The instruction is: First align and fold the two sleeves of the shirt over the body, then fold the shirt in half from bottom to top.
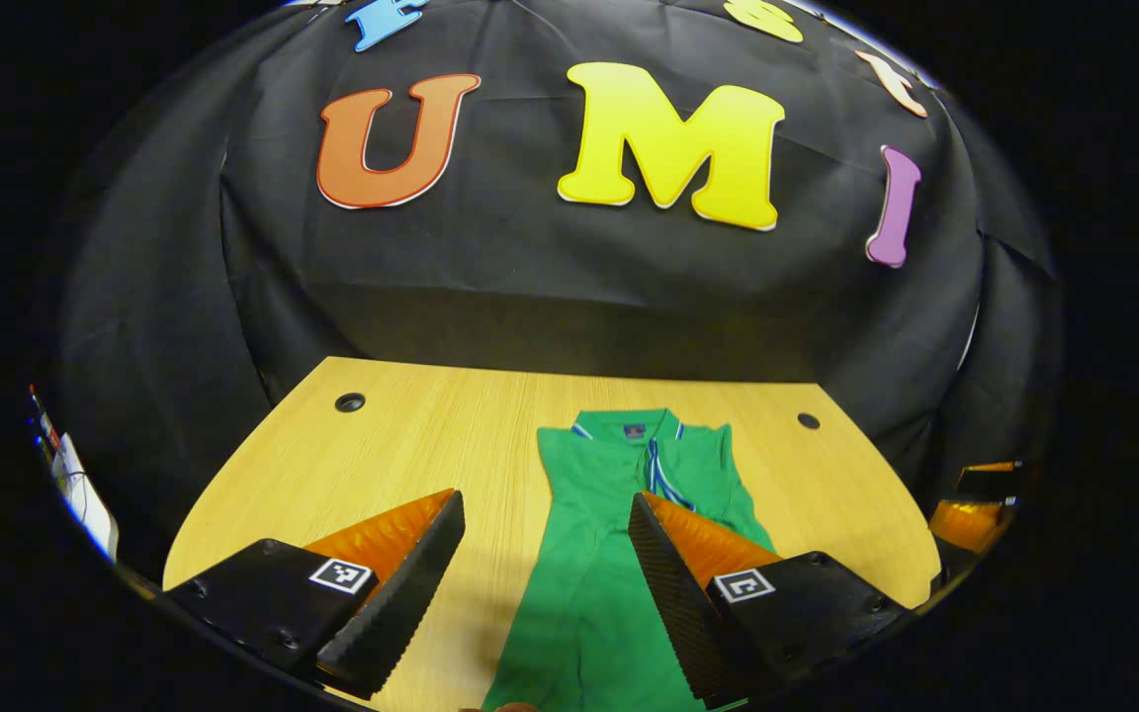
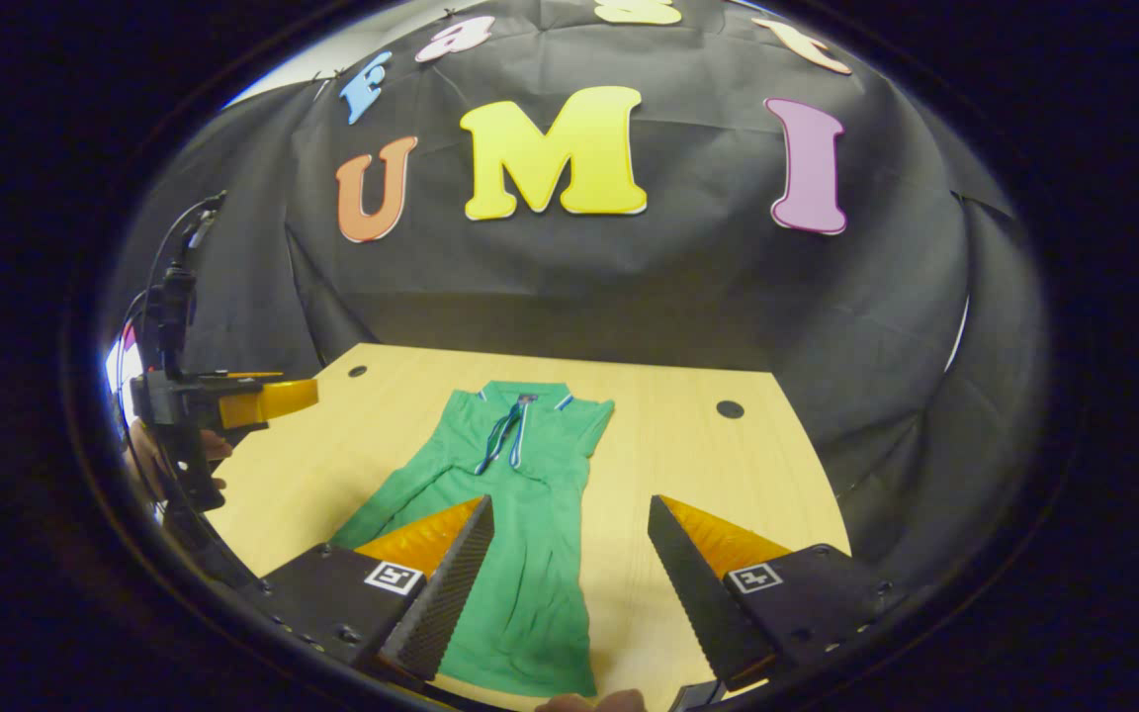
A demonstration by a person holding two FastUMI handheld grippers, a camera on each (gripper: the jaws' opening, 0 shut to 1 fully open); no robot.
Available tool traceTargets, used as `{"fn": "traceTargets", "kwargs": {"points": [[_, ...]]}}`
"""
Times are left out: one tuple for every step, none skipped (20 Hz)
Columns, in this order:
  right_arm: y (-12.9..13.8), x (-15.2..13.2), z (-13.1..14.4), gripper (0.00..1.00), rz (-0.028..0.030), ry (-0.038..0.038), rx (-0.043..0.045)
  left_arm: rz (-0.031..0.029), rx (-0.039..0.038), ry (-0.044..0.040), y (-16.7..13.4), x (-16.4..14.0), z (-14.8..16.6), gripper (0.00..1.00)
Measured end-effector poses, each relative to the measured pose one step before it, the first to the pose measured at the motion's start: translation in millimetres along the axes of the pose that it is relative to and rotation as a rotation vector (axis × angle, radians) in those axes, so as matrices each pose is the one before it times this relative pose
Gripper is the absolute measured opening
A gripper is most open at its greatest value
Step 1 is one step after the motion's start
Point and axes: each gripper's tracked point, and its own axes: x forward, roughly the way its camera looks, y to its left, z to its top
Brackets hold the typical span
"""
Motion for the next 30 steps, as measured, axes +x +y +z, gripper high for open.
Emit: {"fn": "traceTargets", "kwargs": {"points": [[-0.14, -3.16, -14.54, 0.96, 0.00084, 0.03045, -0.0037, -0.00908, 0.00178, 0.03285, 2.93, -10.8, -19.56, 1.0], [-1.45, -2.88, -16.42, 0.96, -0.00597, 0.03277, -0.01076, -0.01616, -0.00239, 0.03949, 2.12, -10.7, -21.52, 1.0], [-0.8, -2.23, -16.08, 0.96, 0.00217, 0.03717, -0.01203, -0.01644, 0.00419, 0.03947, 2.3, -6.61, -20.98, 1.0], [0.11, -1.62, -16.43, 0.96, 0.00132, 0.03396, -0.0028, -0.00818, 0.00988, 0.0412, 2.69, -4.94, -20.01, 1.0], [0.47, -0.69, -17.97, 0.96, 0.00661, 0.03844, -0.00014, -0.00885, 0.00869, 0.04443, 2.21, -3.8, -21.26, 1.0], [-0.37, -1.23, -19.02, 0.96, 0.00055, 0.03759, -0.00236, -0.01211, -0.00001, 0.04392, -0.3, -2.53, -20.08, 1.0], [-1.26, 1.02, -17.91, 0.96, -0.00095, 0.03834, -0.00398, -0.01513, -0.00802, 0.04407, -1.36, -1.33, -18.29, 1.0], [0.22, 0.01, -17.57, 0.96, 0.00008, 0.03258, -0.00136, -0.01594, -0.01014, 0.05135, -1.12, 4.69, -10.03, 1.0], [-3.1, -0.82, -8.38, 0.96, 0.00286, 0.03704, -0.00047, -0.01807, -0.00324, 0.04505, -2.71, 4.25, -20.74, 1.0], [0.96, 3.19, -14.66, 0.96, 0.00422, 0.03186, 0.00164, -0.01407, 0.00375, 0.04463, -2.59, 3.7, -18.09, 1.0], [0.45, 5.9, -14.96, 0.94, 0.0042, 0.03893, 0.00242, -0.00746, 0.00921, 0.04572, -2.54, 6.93, -14.21, 1.0], [0.47, 5.2, -13.9, 0.96, 0.00321, 0.03756, 0.00065, -0.00392, 0.00883, 0.04311, -2.47, 7.01, -12.35, 1.0], [-0.16, 5.53, -8.74, 0.97, 0.00061, 0.02793, -0.0014, 0.00121, 0.00541, 0.03596, -1.69, 7.0, -9.35, 1.0], [-0.27, 7.49, -8.39, 0.96, -0.00129, 0.02369, -0.00595, 0.00172, -0.00017, 0.03185, -1.5, 5.62, -6.05, 1.0], [0.76, 4.32, -3.61, 0.96, -0.00077, 0.01897, -0.00674, -0.00409, -0.00854, 0.02103, -2.43, 3.55, -1.72, 1.0], [0.73, 5.78, -2.3, 0.97, 0.00224, 0.00975, -0.00273, -0.00559, -0.00958, 0.01033, 0.91, 9.54, -6.79, 1.0], [3.38, 7.71, -6.87, 0.97, -0.00057, 0.01231, -0.00116, -0.00075, -0.00466, 0.00625, 0.91, -0.64, 0.62, 1.0], [0.42, 5.24, -2.89, 0.97, 0.00053, 0.01184, -0.00029, 0.00248, -0.00039, 0.0039, -1.59, -0.86, 4.16, 1.0], [0.35, 6.71, -1.09, 0.97, 0.00032, 0.0134, 0.0028, 0.00366, -0.00029, 0.00558, 1.16, 3.35, 0.76, 1.0], [0.85, 4.83, -2.93, 0.97, 0.00155, 0.01538, 0.00381, 0.00138, -0.00441, 0.00826, -1.64, 0.64, -0.63, 1.0], [-0.82, 5.21, -1.2, 0.97, -0.00247, 0.01095, -0.0007, 0.00255, -0.00383, 0.00895, -0.74, 1.96, -0.8, 1.0], [-0.29, 3.61, -1.59, 0.97, -0.00764, 0.01055, -0.00333, 0.00409, -0.00227, 0.01269, 0.82, 2.04, -1.29, 1.0], [-1.08, 3.91, -0.65, 0.96, -0.00626, 0.00827, -0.00133, 0.01638, 0.00554, 0.00505, 1.91, -1.4, 0.45, 1.0], [-4.22, 0.23, 2.66, 0.97, -0.00199, 0.01275, 0.00322, -0.00064, 0.00376, 0.006, -0.62, 2.18, 0.18, 1.0], [0.1, 2.44, -1.74, 0.97, 0.00086, 0.01222, 0.00354, 0.00224, 0.00308, 0.00569, 0.26, -0.56, 0.88, 1.0], [-3.07, 1.98, -4.18, 0.93, -0.01616, 0.01724, -0.00259, 0.00657, 0.00699, 0.01053, -0.2, 1.07, -0.72, 1.0], [-1.06, 1.39, 2.82, 0.93, 0.00164, -0.02476, 0.00384, 0.01124, 0.01927, 0.00944, 1.27, 0.37, -0.9, 1.0], [0.24, -1.65, -2.53, 0.92, -0.00489, 0.01716, 0.00601, 0.01461, 0.02465, 0.0073, 1.43, -0.66, -0.84, 1.0], [-0.13, -1.59, 2.81, 0.9, -0.00455, -0.00902, 0.01243, 0.00796, -0.0021, -0.00256, 2.29, -0.73, 0.35, 1.0], [2.19, 1.75, -4.3, 0.92, -0.00063, 0.01457, 0.00554, 0.00382, -0.02228, 0.00236, 1.46, -1.43, 1.61, 1.0]]}}
